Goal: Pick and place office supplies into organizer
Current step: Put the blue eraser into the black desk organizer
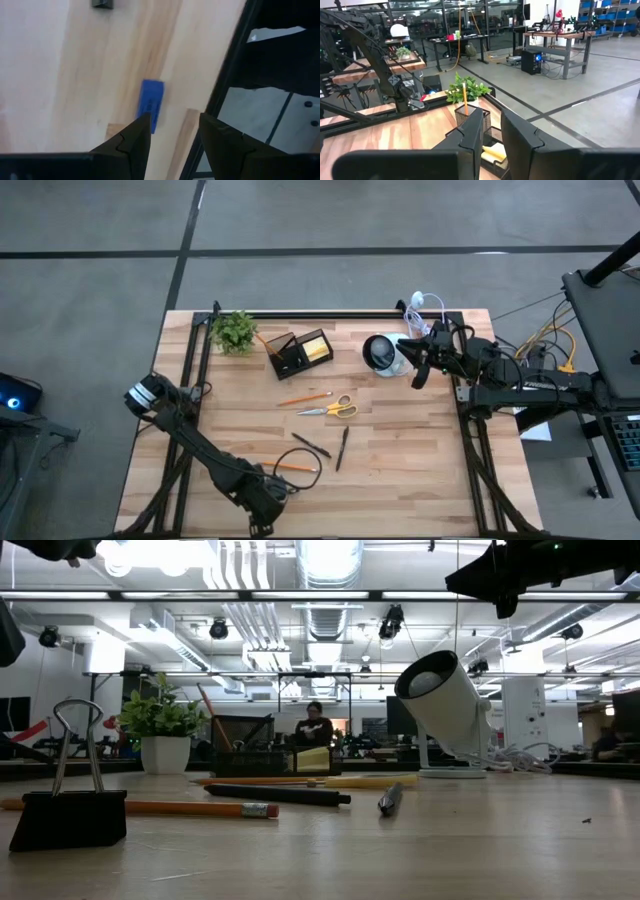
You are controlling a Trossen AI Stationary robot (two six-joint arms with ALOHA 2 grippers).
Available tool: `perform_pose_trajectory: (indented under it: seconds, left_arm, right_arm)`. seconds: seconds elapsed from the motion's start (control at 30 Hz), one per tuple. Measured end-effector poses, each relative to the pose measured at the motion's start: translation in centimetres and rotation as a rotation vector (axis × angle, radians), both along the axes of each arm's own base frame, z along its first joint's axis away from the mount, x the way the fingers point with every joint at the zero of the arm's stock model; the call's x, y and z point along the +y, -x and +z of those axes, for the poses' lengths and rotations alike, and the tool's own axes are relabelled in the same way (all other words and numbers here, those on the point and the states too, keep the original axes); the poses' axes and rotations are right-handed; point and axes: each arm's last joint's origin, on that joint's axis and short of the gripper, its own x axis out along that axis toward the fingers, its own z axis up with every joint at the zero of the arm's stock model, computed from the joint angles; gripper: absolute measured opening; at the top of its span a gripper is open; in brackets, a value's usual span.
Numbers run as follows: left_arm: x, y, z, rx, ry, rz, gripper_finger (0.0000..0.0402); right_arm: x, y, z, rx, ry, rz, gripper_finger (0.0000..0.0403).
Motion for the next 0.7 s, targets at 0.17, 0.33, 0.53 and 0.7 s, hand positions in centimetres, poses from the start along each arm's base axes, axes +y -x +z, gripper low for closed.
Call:
perform_pose_trajectory:
  seconds: [0.17, 0.33, 0.53, 0.7]
  left_arm:
    - [-0.2, -0.2, -0.1, -0.025, 0.025, 0.004, 0.0152]
    - [-0.2, -0.2, -0.2, -0.048, 0.019, -0.016, 0.0152]
    - [-0.3, -0.3, -0.9, -0.07, -0.023, -0.064, 0.0174]
    - [-0.7, -0.2, -1.7, -0.044, -0.021, -0.073, 0.0221]
  right_arm:
    - [0.0, 0.0, 0.0, 0.0, 0.0, 0.0, 0.0059]
    - [0.0, 0.0, 0.0, 0.0, 0.0, 0.0, 0.0059]
    - [0.0, 0.0, 0.0, -0.003, -0.007, 0.0, 0.0059]
    - [0.0, 0.0, 0.0, -0.003, -0.008, 0.0, 0.0059]
